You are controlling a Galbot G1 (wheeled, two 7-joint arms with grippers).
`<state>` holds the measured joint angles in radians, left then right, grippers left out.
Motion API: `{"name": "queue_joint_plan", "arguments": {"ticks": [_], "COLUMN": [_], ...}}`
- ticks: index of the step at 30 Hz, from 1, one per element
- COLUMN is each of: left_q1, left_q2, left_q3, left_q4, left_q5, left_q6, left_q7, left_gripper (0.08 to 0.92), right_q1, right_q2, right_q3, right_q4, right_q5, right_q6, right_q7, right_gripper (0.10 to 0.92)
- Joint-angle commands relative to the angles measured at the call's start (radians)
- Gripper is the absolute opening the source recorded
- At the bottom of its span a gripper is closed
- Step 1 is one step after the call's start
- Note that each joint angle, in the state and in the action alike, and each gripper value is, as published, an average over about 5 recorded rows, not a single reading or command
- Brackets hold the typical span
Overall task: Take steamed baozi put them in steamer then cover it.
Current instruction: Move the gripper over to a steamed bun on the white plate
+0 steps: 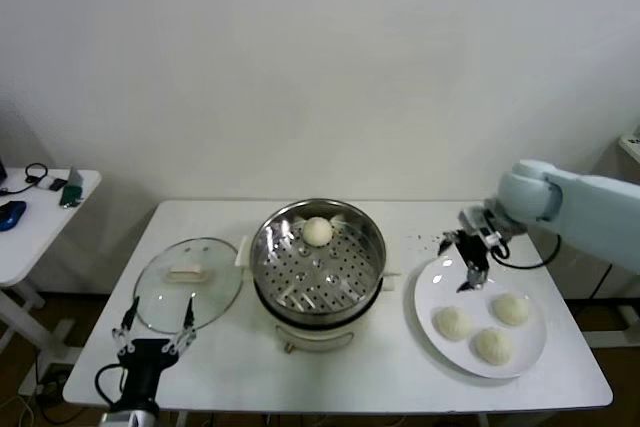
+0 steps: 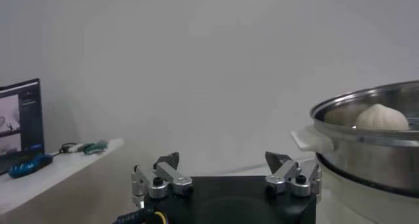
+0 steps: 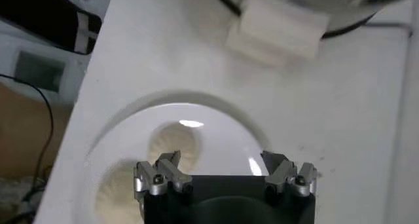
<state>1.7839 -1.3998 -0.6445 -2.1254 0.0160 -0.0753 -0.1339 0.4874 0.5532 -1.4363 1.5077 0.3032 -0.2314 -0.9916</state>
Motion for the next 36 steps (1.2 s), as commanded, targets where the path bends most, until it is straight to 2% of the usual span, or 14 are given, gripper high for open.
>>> {"name": "queue_joint_plan", "arguments": {"ticks": [1, 15, 32, 36], "left_q1": [0.005, -0.005, -0.009, -0.009], "left_q2": [-0.003, -0.003, -0.004, -0.003], "left_q3": [0.0, 0.005, 0.006, 0.006], "left_q4": [0.007, 0.025, 0.028, 0.026], "left_q5": [0.003, 0.007, 0.011, 0.011], "left_q6": [-0.003, 0.0, 0.0, 0.001], "left_q7": [0.0, 0.0, 0.001, 0.001], "left_gripper": [0.823, 0.823, 0.823, 0.823], "right_q1": [-0.191, -0.283, -0.299, -0.296], "right_q2": [-0.081, 0.04, 0.096, 0.099], "right_q3": [0.046, 0.115, 0.127, 0.126], "right_q4": [0.015, -0.126, -0.163, -0.162], "right_q5": [0.002, -0.016, -0.03, -0.029], "right_q6": [-0.093, -0.088, -0.082, -0.079], "right_q7": [0.038, 0.062, 0.058, 0.05], "right_gripper": [0.823, 0.823, 0.822, 0.769]}}
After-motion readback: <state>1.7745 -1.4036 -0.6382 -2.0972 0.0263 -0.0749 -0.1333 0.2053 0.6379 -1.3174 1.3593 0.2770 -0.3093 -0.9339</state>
